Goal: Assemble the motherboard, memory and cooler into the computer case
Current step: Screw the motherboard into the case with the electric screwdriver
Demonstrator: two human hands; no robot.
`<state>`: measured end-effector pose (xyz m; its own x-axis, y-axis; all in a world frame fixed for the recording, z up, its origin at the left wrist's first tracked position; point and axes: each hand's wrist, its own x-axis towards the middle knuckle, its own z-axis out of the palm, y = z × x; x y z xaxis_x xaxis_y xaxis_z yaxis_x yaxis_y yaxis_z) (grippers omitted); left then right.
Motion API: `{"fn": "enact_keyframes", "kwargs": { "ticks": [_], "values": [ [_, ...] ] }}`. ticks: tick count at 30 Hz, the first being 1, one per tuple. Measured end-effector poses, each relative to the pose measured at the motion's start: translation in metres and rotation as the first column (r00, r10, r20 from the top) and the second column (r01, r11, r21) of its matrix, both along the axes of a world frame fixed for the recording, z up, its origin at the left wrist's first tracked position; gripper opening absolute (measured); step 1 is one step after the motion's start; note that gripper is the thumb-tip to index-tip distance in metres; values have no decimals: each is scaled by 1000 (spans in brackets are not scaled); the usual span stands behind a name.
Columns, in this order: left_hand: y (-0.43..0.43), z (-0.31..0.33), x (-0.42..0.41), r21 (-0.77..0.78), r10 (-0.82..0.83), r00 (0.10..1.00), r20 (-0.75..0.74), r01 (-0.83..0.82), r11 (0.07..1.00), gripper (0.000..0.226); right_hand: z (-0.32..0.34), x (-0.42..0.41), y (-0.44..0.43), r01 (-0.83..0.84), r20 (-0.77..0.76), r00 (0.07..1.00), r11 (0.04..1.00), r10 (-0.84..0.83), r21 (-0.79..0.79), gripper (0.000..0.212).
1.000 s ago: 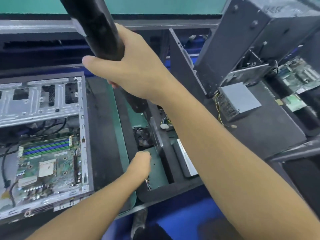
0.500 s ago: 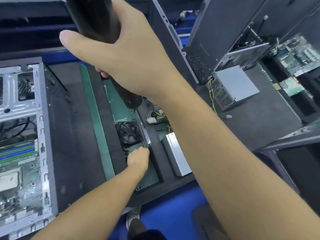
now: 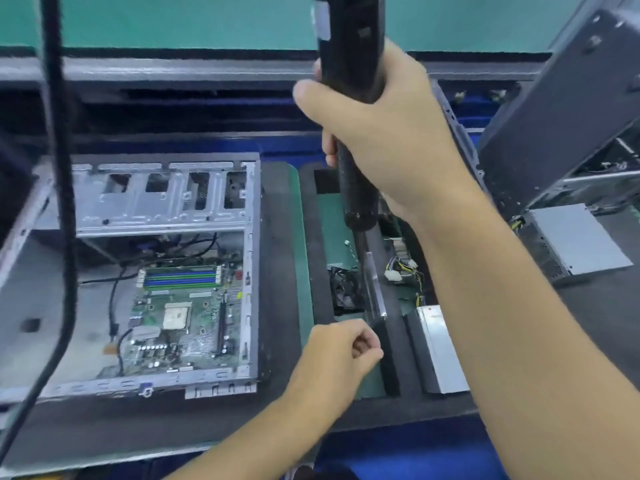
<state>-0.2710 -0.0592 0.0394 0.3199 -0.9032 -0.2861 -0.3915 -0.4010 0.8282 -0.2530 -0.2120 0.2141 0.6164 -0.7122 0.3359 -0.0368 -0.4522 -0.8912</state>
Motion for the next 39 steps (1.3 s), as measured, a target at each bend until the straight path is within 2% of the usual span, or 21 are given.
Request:
{"fn": "enact_keyframes", "kwargs": {
  "ticks": [3, 5, 8, 11, 16, 21, 26, 33, 36, 39],
  "values": [
    [26, 35, 45, -132, 162, 969, -187, -188, 973, 14, 24, 22, 17, -47, 99, 994, 997, 41, 66, 25],
    [40, 47, 86, -167, 269, 888, -373, -350, 922, 15, 43, 45, 39, -80, 142, 988, 993, 67, 88, 24],
    [67, 45, 149, -138, 415, 732, -540, -563, 815, 15, 60, 78, 69, -111, 194, 977, 984, 83, 136, 21],
    [94, 33, 195, -78, 471, 639, -608, -639, 766, 12, 70, 110, 98, -120, 244, 967, 970, 66, 212, 21],
    [124, 16, 227, -99, 422, 687, -592, -581, 808, 17, 70, 145, 136, -94, 295, 956, 948, 0, 305, 18],
    [139, 8, 239, -115, 355, 631, -690, -579, 807, 23, 69, 163, 152, -54, 354, 932, 940, -73, 338, 17],
    [145, 1, 243, -148, 283, 574, -768, -589, 794, 32, 64, 171, 157, -29, 342, 934, 936, -100, 351, 16],
    [145, -5, 245, -199, 290, 668, -685, -555, 808, 41, 53, 175, 157, -12, 326, 939, 934, -113, 357, 13],
    [146, -5, 244, -212, 305, 698, -648, -550, 808, 35, 51, 175, 157, -11, 327, 938, 936, -112, 352, 14],
    [147, -5, 242, -215, 302, 690, -658, -557, 802, 30, 51, 175, 156, -26, 327, 940, 936, -97, 352, 15]
  ]
}}
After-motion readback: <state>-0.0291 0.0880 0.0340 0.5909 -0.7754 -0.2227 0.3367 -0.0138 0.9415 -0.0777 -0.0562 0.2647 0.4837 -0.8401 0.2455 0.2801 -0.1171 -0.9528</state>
